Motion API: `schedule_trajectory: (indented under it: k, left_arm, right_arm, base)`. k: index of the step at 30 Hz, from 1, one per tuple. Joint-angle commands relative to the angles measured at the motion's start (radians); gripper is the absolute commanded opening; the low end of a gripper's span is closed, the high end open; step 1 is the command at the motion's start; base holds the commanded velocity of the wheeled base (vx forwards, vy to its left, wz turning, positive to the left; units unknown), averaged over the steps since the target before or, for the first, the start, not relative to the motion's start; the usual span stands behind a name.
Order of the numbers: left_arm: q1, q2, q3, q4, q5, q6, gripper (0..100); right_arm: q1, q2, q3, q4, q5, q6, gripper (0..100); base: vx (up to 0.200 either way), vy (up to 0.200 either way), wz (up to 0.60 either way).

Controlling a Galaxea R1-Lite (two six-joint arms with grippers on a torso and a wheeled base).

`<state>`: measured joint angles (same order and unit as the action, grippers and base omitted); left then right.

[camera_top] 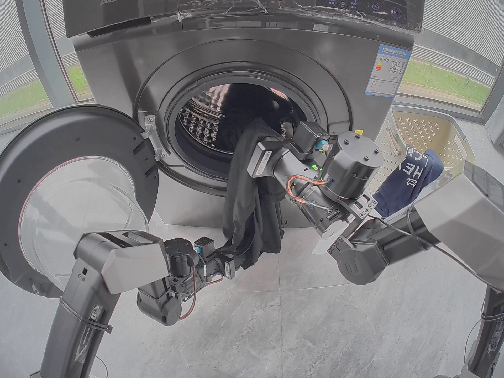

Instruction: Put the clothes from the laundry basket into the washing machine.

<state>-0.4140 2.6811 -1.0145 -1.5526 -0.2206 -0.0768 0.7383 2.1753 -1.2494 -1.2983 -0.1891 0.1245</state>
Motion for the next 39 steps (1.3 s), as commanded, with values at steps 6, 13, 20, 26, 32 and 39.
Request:
schedule_trajectory:
  k: [6,13,20,26,32,39]
  left_arm:
    - [0.021,-0.403,0.364,-0.006,-0.009,-0.003,0]
    - [0.032,-0.687,0.588,-0.003,-0.037,-0.003,0]
    - [0.035,-0.823,0.640,0.000,-0.040,-0.021,0]
    - [0.109,-0.873,0.622,0.000,-0.077,-0.023,0]
    - [0.150,-0.912,0.527,0.002,-0.074,-0.072,0]
    - [0.136,-0.940,0.504,0.000,-0.069,-0.080,0]
  right_arm:
    - [-0.089,-0.063,0.235,-0.096,0.014,0.000,0]
    - [-0.137,-0.132,0.439,-0.187,0.066,0.004,0]
    - [-0.149,-0.163,0.553,-0.214,0.086,0.009,0]
    - [-0.200,-0.167,0.577,-0.225,0.089,0.001,0]
    - [-0.235,-0.181,0.588,-0.230,0.134,0.006,0]
    - [-0.226,-0.213,0.674,-0.248,0.175,0.003,0]
  base:
    - [0.000,0.000,0.00]
    - [0.000,0.000,0.00]
    - [0.000,0.000,0.00]
    - [0.000,0.000,0.00]
    - [0.000,0.000,0.00]
    - [0.000,0.000,0.00]
